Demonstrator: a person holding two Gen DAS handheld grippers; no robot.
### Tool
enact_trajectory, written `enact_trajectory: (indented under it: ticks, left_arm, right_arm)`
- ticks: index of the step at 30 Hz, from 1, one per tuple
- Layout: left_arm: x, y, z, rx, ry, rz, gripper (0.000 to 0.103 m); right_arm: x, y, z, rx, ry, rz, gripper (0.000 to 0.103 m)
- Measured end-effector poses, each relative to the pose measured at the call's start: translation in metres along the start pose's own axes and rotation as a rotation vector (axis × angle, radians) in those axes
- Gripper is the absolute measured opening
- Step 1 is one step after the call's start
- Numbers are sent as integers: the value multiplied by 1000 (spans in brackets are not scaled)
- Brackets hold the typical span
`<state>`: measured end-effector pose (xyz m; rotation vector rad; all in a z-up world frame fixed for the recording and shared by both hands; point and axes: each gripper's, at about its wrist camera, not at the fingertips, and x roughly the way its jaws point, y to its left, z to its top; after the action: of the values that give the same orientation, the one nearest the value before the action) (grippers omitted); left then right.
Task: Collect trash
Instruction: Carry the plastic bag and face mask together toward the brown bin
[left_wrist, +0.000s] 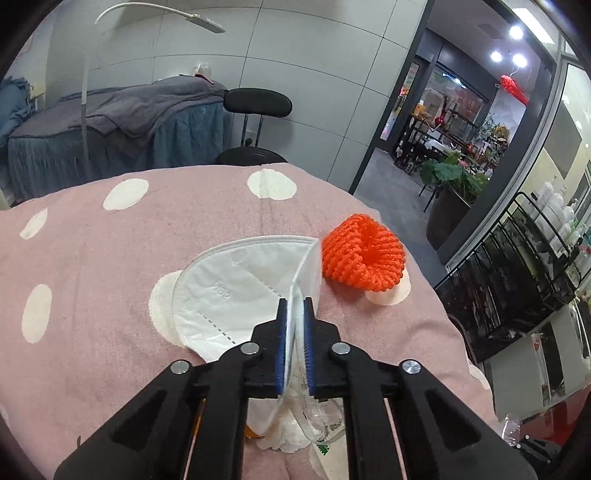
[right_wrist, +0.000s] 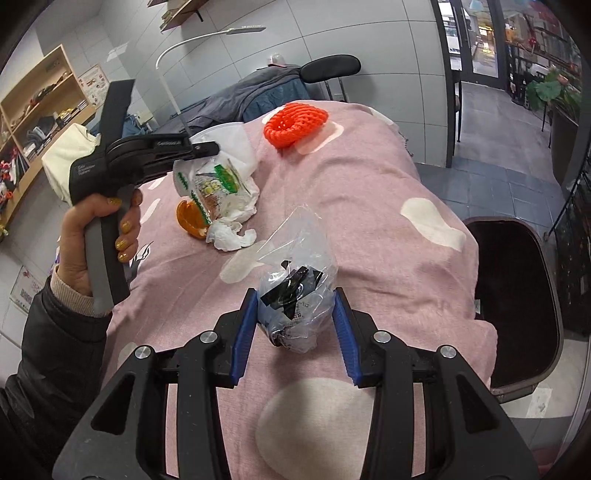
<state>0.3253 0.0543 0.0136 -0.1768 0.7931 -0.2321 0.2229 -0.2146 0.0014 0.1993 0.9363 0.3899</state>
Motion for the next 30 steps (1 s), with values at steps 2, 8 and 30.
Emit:
enact_trajectory:
  ticks: [2,8,30]
  left_arm:
    - [-13,-4,-6,5,-21,-5,4]
    - [-68,-34,-11,68,-168,-37,3]
    - [-71,-185,-64,234,-122,-334,3]
  right_arm:
    - [-3,-4,-2,10,-8,4,41]
    - [-16,-14,-7,39,-52,8,41]
    - [-74,-126,-42,219,-179,-217,41]
